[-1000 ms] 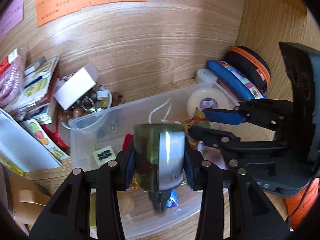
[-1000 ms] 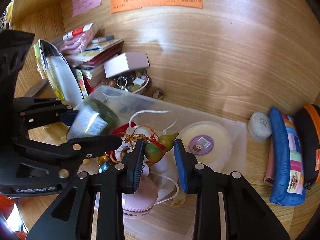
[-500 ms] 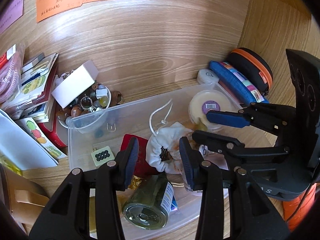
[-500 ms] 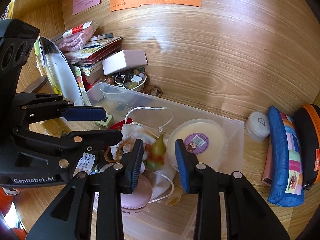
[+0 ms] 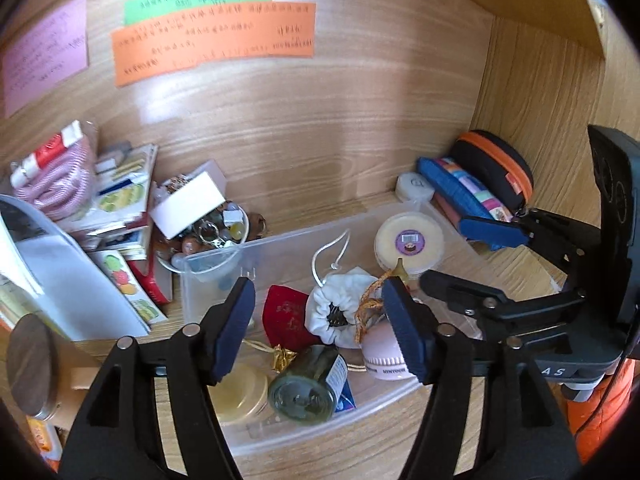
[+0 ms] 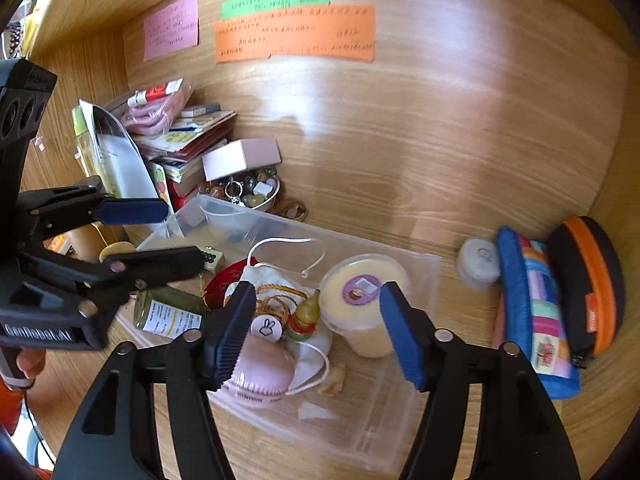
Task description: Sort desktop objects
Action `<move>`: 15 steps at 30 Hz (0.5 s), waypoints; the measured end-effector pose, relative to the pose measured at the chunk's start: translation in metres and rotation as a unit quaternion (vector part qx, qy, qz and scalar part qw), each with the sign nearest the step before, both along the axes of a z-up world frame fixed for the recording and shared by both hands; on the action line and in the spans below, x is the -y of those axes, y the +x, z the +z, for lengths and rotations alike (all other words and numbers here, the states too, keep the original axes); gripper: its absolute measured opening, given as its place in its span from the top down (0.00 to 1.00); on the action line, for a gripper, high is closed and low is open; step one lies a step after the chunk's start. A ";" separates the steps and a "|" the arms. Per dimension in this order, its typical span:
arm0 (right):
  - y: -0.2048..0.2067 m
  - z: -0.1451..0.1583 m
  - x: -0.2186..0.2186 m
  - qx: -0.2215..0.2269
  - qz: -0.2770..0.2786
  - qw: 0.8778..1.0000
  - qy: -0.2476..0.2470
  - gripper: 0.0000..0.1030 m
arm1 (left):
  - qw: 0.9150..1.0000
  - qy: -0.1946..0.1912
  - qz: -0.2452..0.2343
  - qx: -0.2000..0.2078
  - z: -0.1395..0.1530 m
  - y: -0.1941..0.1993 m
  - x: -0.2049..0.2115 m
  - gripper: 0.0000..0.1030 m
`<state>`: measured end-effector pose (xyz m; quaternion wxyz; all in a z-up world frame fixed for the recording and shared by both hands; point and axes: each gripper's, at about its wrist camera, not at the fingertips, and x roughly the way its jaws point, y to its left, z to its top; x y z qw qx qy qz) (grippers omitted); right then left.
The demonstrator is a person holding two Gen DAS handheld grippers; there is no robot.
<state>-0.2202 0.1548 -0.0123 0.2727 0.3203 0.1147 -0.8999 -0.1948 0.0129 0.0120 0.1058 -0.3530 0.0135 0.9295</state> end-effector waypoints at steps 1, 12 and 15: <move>0.003 0.002 -0.003 -0.004 -0.004 1.000 0.001 0.34 | 1.000 -0.001 0.002 -0.004 0.002 0.003 0.003 0.32; 0.051 0.022 -0.028 -0.031 -0.030 0.999 -0.023 0.12 | 0.999 -0.004 0.031 -0.037 0.019 0.052 0.011 0.09; 0.064 0.024 -0.033 -0.029 -0.035 0.998 -0.037 0.01 | 0.998 -0.001 0.045 -0.048 0.020 0.068 0.014 0.07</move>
